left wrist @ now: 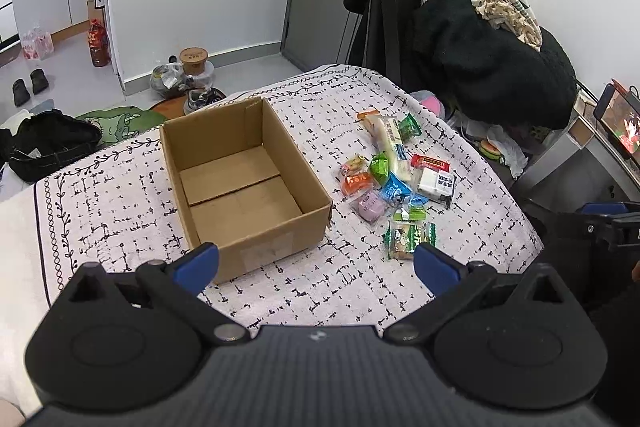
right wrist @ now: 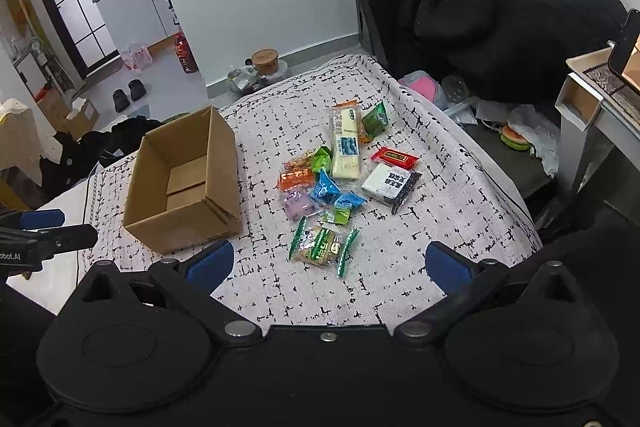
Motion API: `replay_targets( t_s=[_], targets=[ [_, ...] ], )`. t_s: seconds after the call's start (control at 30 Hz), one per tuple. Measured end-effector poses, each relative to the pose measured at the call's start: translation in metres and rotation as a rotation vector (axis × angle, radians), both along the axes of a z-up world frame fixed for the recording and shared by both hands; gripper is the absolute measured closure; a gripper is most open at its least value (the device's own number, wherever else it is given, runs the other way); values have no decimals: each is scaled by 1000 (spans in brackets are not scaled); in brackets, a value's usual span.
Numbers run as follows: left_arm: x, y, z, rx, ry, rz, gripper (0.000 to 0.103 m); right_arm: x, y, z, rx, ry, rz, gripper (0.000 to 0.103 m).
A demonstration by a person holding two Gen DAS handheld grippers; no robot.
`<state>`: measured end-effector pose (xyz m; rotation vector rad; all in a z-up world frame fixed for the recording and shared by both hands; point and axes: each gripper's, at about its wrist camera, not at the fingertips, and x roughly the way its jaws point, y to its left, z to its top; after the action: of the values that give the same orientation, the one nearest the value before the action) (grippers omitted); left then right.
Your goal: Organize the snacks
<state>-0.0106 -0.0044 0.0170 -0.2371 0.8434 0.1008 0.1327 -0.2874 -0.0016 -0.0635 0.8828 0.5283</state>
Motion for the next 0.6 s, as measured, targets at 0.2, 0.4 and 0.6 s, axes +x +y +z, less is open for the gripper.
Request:
replay_targets(
  t_s=[0.2,0.4,0.6],
  targets=[
    [4,-4,3,9,-8,-6,0,3,-5,-4,3,0,-10,0],
    [8,-6,5,13,-9,-11,0,6,-10,-3,3,0,-16,0],
    [7,-6,8,16,-13,-15,0,6,-10,0,0,-13,-11,0]
  ],
)
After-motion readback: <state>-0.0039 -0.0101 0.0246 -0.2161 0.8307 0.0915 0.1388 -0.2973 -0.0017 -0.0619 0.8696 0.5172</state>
